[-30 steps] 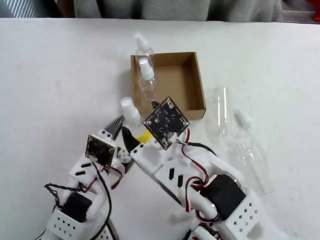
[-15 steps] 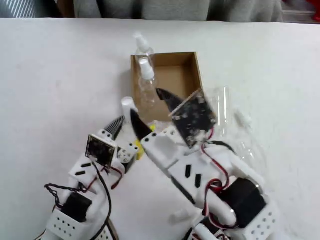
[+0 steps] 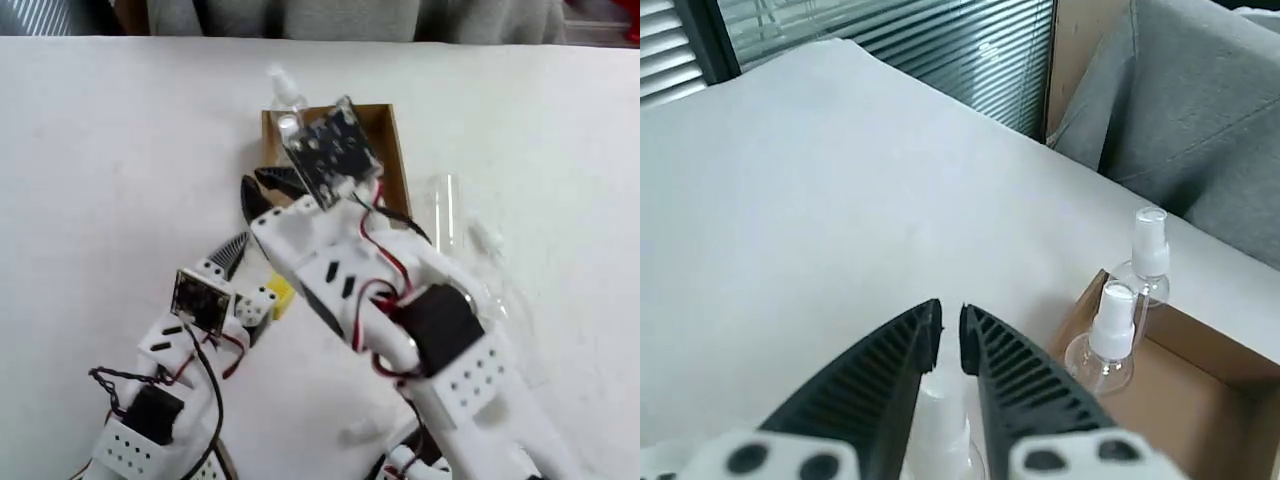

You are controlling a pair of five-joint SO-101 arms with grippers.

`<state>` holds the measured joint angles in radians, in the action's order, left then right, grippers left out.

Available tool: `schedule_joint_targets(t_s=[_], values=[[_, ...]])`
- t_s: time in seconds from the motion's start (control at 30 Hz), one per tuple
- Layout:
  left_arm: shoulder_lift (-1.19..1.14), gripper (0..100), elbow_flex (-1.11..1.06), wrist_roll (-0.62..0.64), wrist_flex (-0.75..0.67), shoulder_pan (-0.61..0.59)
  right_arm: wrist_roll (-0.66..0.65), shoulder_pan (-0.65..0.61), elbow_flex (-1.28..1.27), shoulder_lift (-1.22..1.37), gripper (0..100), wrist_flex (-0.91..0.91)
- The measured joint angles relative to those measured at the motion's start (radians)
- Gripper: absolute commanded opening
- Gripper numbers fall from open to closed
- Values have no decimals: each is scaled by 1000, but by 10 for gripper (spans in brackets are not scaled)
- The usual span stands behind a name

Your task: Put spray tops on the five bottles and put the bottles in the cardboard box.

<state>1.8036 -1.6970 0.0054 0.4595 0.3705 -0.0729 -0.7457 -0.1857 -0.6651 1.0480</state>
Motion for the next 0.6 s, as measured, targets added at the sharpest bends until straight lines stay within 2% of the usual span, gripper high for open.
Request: schedule_joint_targets(t_s=[0.2, 0.6], values=[[0, 23, 0, 0, 0, 0, 0, -2, 94, 118, 15, 61], [0, 23, 0, 0, 0, 2, 2, 5, 104, 75, 15, 241]])
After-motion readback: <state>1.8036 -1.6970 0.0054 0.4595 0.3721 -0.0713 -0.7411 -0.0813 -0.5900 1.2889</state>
